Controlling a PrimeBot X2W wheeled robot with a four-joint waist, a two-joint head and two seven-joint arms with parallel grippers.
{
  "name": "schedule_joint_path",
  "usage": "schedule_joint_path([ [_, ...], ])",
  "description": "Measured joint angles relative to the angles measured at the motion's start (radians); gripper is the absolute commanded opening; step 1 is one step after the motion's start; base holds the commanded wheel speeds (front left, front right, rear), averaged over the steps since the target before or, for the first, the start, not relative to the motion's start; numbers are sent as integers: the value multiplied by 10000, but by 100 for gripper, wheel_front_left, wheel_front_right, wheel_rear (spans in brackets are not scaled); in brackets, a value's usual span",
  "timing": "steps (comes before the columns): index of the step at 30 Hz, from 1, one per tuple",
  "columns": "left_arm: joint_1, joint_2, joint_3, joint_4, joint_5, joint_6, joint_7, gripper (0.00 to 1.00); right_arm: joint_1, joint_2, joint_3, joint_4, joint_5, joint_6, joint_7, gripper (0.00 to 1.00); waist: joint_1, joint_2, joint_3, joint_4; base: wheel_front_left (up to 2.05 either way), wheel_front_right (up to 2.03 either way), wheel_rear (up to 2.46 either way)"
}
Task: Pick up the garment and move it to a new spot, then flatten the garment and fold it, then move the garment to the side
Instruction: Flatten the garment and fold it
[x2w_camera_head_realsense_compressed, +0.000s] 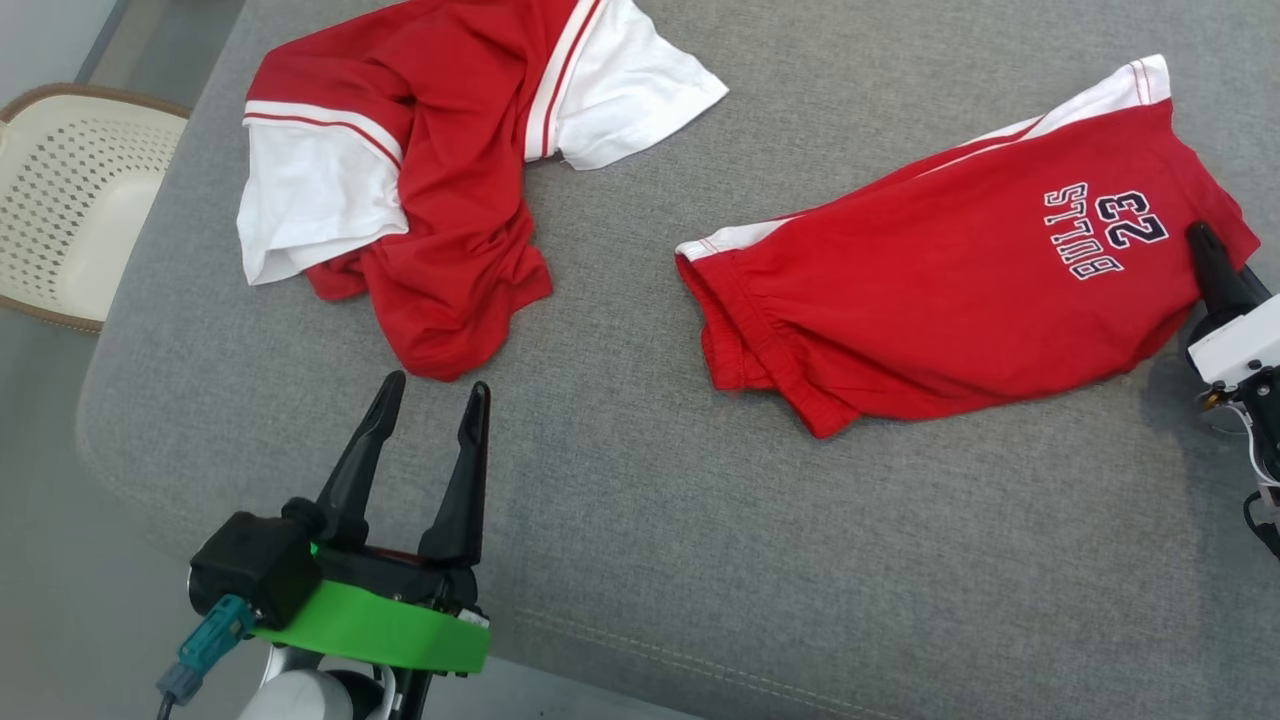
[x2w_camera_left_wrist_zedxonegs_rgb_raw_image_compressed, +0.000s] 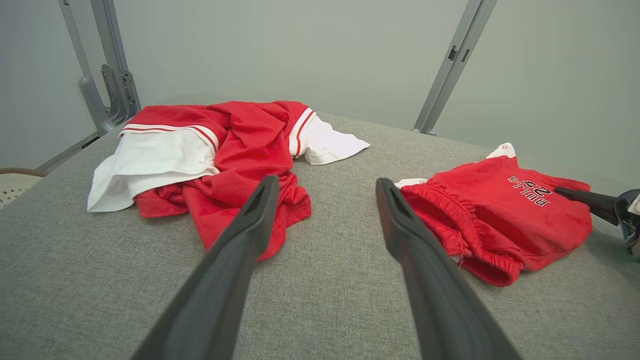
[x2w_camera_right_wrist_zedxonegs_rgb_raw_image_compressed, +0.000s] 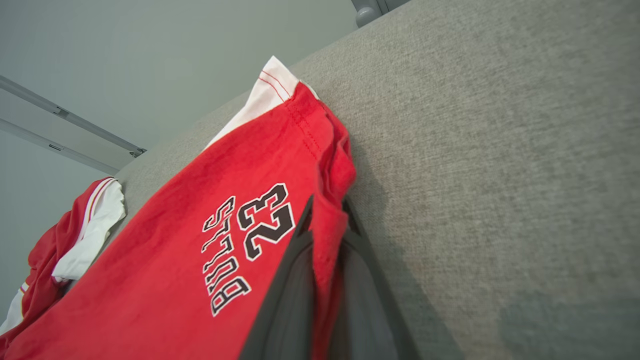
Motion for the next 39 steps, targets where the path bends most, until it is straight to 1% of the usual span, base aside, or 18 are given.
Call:
schedule_joint_path([
  [6,0,-245,194,10,-2,0,0,100,132,-119,73,-59,36,125,58,0,0,0,-92,-399,0,0,0],
  [10,7,-332,249,36,-2,-13,0,100,547,-263,150,-249,19,136,50,0,0,0,-199,-727,0,0,0],
  [13,28,-357,259,84,-2,-27,0,100,920,-196,230,-430,17,144,-29,0,0,0,-287,-1013,0,0,0],
  [15,78,-366,282,115,-2,-82,0,100,1172,-123,339,-577,10,217,-63,0,0,0,-345,-1225,0,0,0],
  [22,208,-407,462,282,8,-121,0,100,2048,479,424,-1062,29,222,-639,0,0,0,-545,-2029,0,0,0],
  [26,226,-497,485,290,90,-205,0,100,2527,692,487,-1308,71,222,-861,0,0,0,-651,-2485,0,0,0],
  [29,283,-510,489,347,90,-207,0,100,2703,692,662,-1333,40,222,-930,0,0,0,-712,-2805,0,0,0],
  [34,408,-510,453,527,178,-385,0,100,2748,616,911,-1333,-221,224,-930,0,0,0,-798,-3242,0,0,0],
  [36,407,-512,378,617,178,-464,0,100,2748,481,991,-1331,-395,224,-930,0,1,0,-843,-3339,0,0,0],
  [37,406,-512,343,637,180,-514,0,100,2748,405,997,-1331,-462,224,-932,6,1,0,-873,-3357,0,0,0],
  [38,406,-514,311,650,180,-541,0,100,2746,337,997,-1331,-539,224,-947,15,0,0,-900,-3361,0,0,0],
  [39,406,-514,311,650,180,-541,0,100,2746,337,997,-1331,-539,224,-947,22,0,0,-900,-3361,0,0,0],
])
